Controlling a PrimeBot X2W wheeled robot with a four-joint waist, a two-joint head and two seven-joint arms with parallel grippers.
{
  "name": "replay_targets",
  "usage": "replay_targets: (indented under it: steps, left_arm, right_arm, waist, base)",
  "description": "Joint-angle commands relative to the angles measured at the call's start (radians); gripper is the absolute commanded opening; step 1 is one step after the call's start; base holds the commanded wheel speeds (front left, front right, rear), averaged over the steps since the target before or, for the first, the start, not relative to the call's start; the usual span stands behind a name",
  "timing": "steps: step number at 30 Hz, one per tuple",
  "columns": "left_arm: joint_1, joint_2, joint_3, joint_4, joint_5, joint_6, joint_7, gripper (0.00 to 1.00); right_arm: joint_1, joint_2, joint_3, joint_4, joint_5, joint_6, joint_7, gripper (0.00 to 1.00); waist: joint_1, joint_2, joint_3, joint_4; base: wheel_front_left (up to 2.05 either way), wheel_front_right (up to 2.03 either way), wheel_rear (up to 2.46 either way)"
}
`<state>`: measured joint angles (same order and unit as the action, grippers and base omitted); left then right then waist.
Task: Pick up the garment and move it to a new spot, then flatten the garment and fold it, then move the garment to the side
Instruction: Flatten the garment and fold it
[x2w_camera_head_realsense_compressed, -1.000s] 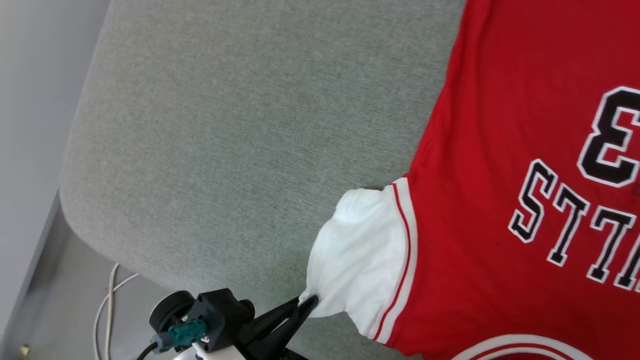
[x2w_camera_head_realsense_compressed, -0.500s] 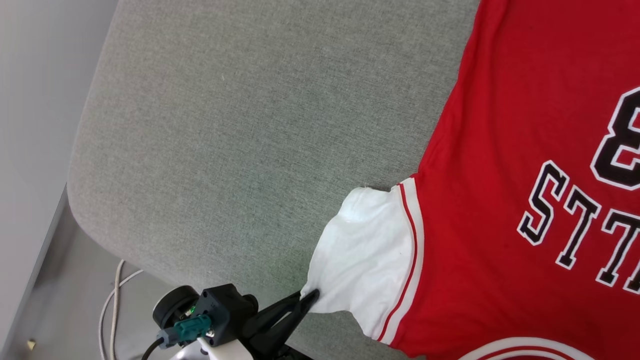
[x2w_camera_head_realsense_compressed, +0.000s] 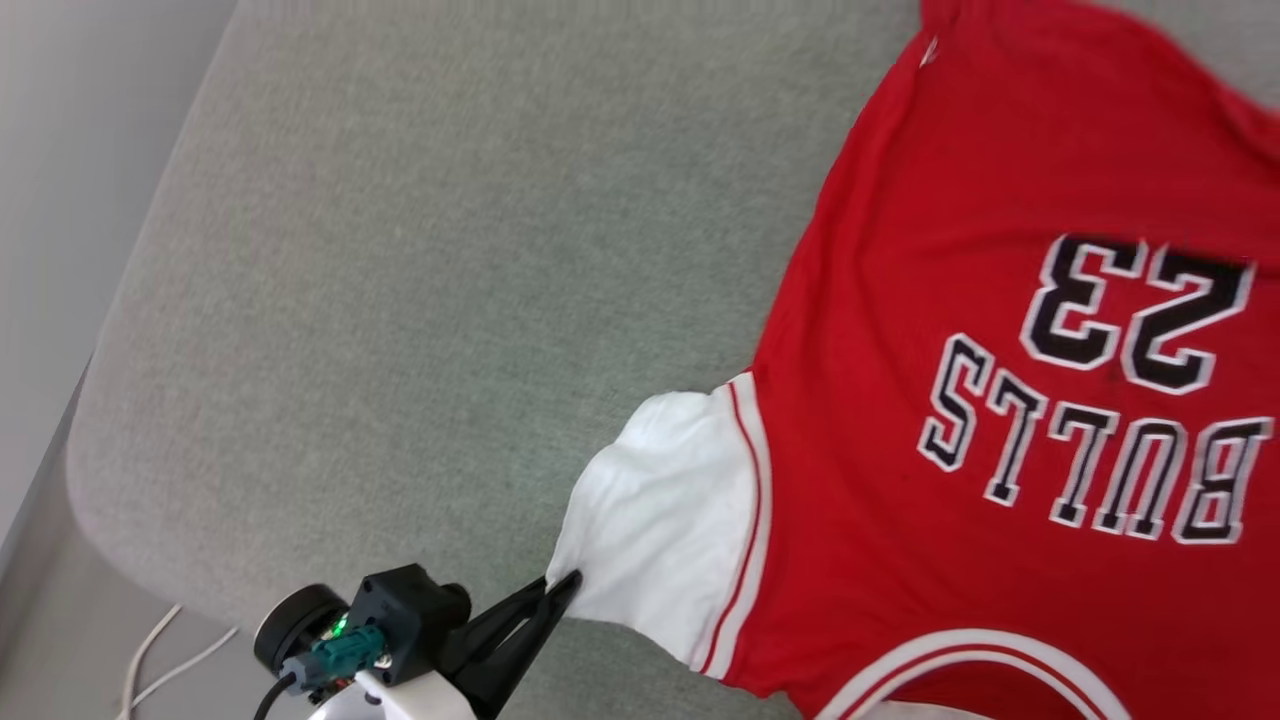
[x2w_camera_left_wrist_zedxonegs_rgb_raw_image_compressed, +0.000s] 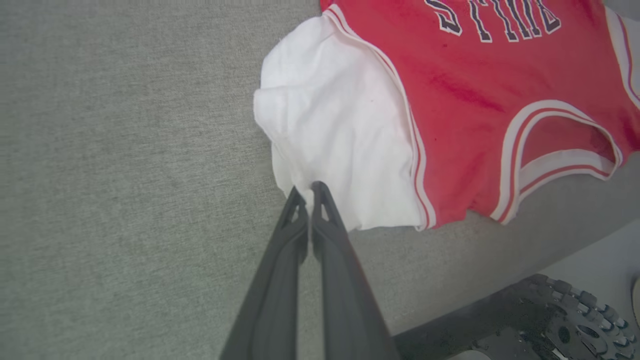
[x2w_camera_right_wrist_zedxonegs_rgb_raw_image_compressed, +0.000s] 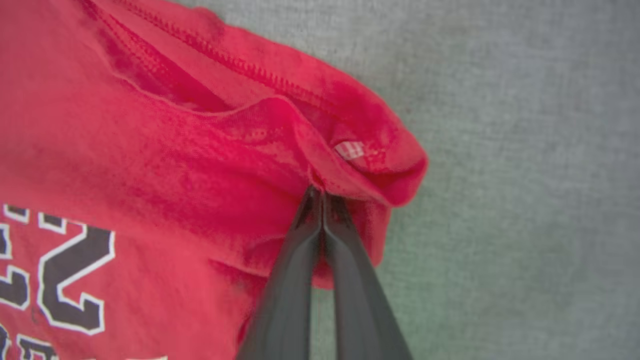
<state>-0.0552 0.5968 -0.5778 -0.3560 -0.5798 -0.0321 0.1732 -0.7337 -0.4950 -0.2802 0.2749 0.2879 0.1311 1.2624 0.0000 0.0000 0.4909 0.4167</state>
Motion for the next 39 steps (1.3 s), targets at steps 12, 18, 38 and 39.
replay_targets:
  steps: [12,18,38,39]
  left_arm:
    - [0.1,0.029,0.051,0.04,-0.05,0.06,-0.025,0.0]
    - [0.145,0.034,0.073,0.06,-0.069,0.079,-0.06,0.0]
    - [0.145,0.011,0.07,0.114,-0.067,0.092,-0.103,0.0]
    - [0.145,0.013,0.07,0.112,-0.066,0.093,-0.104,0.0]
  right_arm:
    - [0.387,0.029,0.075,-0.117,0.17,-0.001,-0.069,0.0]
    - [0.551,0.033,0.083,-0.221,0.235,-0.001,-0.096,0.0]
    - [0.834,0.101,0.12,-0.283,0.265,-0.001,-0.28,1.0]
    - [0.828,0.101,0.125,-0.278,0.271,-0.001,-0.288,1.0]
  waist:
    - [0.0,0.0,-0.267,-0.231]
    - [0.0,0.0,-0.323,-0.296]
    - [0.0,0.0,-0.363,-0.358]
    - [0.0,0.0,-0.362,-0.357]
  base:
    - [0.0,0.0,0.0]
    - [0.0,0.0,0.0]
    - [0.0,0.0,0.0]
    - [0.0,0.0,0.0]
